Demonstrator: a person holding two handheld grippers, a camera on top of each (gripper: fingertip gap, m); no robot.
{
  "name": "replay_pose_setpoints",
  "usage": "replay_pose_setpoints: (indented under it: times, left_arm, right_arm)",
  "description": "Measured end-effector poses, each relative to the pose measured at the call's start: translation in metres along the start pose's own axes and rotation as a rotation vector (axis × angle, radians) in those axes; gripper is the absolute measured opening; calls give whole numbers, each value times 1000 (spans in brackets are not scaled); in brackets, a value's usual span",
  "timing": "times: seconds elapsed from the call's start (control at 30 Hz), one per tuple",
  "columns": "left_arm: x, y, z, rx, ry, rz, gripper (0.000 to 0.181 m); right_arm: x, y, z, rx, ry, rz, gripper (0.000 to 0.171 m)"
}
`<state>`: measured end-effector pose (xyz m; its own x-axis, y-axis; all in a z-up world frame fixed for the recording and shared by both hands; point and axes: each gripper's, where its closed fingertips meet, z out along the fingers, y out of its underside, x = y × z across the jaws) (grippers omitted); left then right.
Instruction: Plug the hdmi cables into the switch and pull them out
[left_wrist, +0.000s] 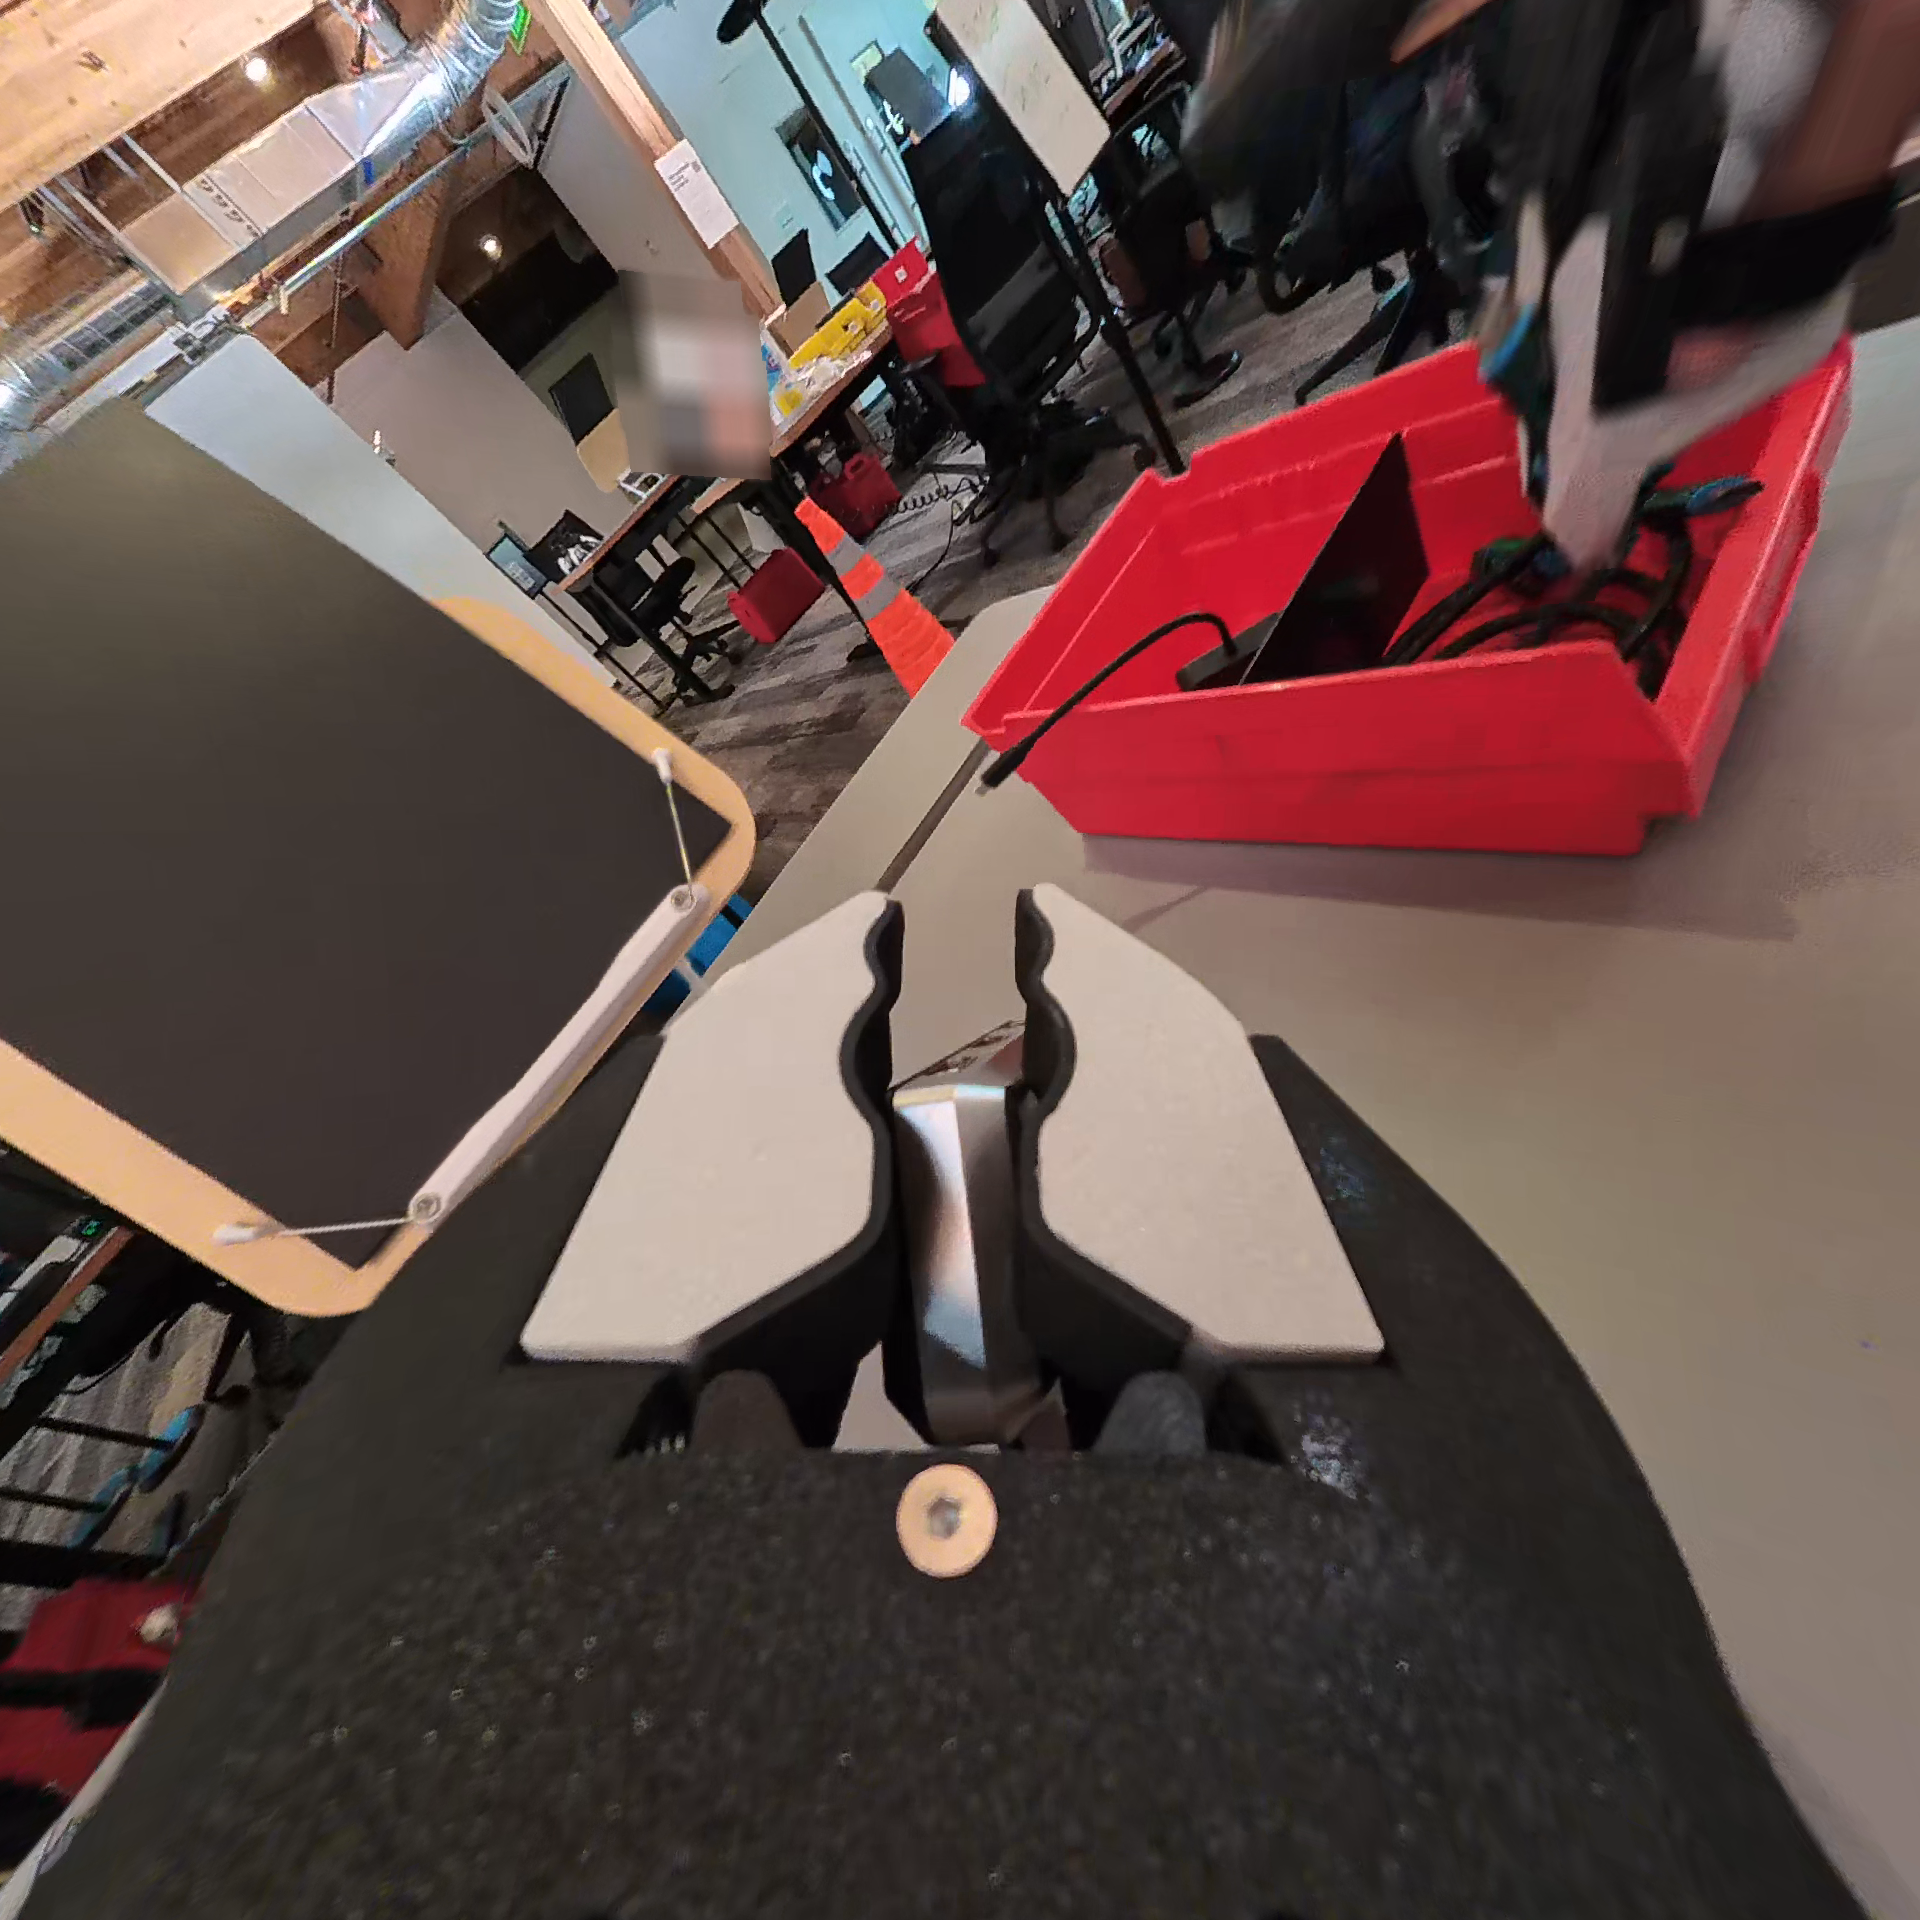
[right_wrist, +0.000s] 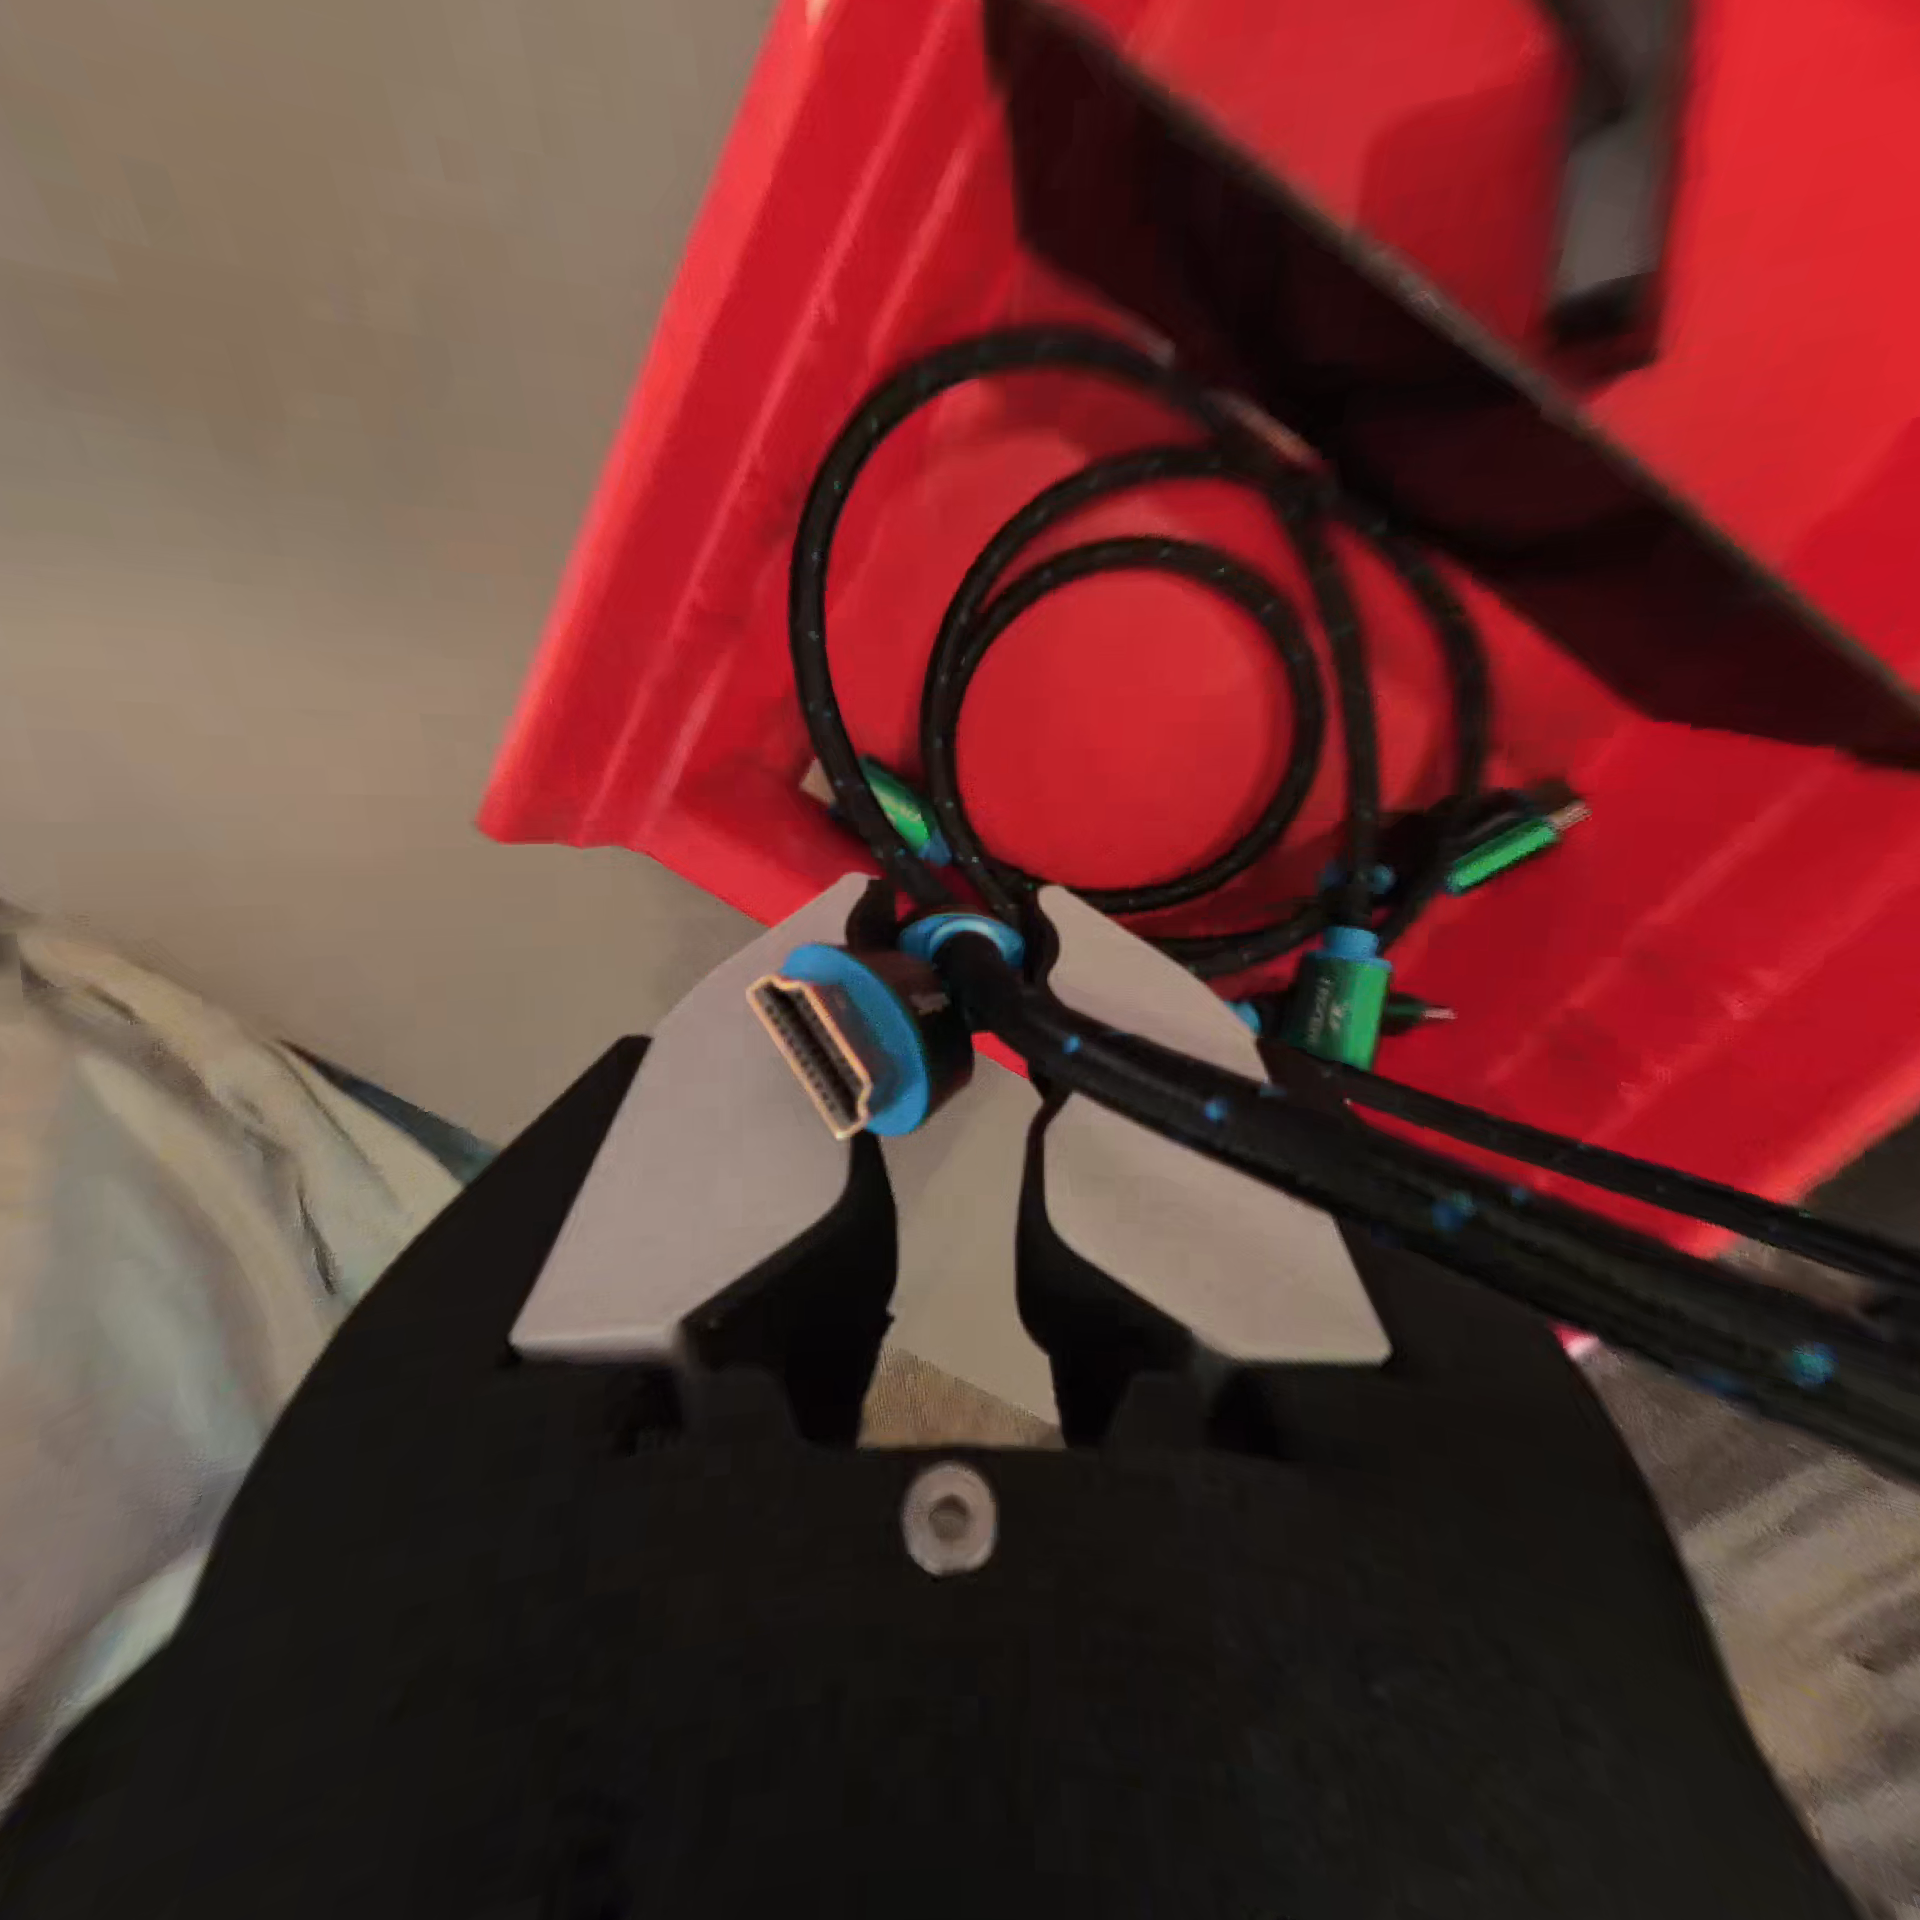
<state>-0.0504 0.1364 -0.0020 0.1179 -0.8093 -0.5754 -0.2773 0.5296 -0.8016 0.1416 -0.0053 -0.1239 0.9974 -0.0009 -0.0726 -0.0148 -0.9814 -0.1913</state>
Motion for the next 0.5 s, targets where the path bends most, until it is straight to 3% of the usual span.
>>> replay_pose_setpoints:
  times: [0.07,0.23,0.33,0.43,0.5]
  left_arm:
    - [-1,-8,0,19,18,-18,20]
    - [-7,-20,0,39,68,-76,20]
    - [-14,-22,-3,54,72,-111,20]
    - [-21,-20,-4,64,90,-150,20]
    - [-27,-21,-4,76,115,-186,20]
  right_arm:
    - [4,-1,17,-85,-13,-39,23]
    - [12,-10,32,-123,-24,-51,38]
    - [14,-5,45,-119,-36,-33,36]
    - [11,-6,43,-33,-56,-21,37]
    - [5,-17,21,112,-58,-14,39]
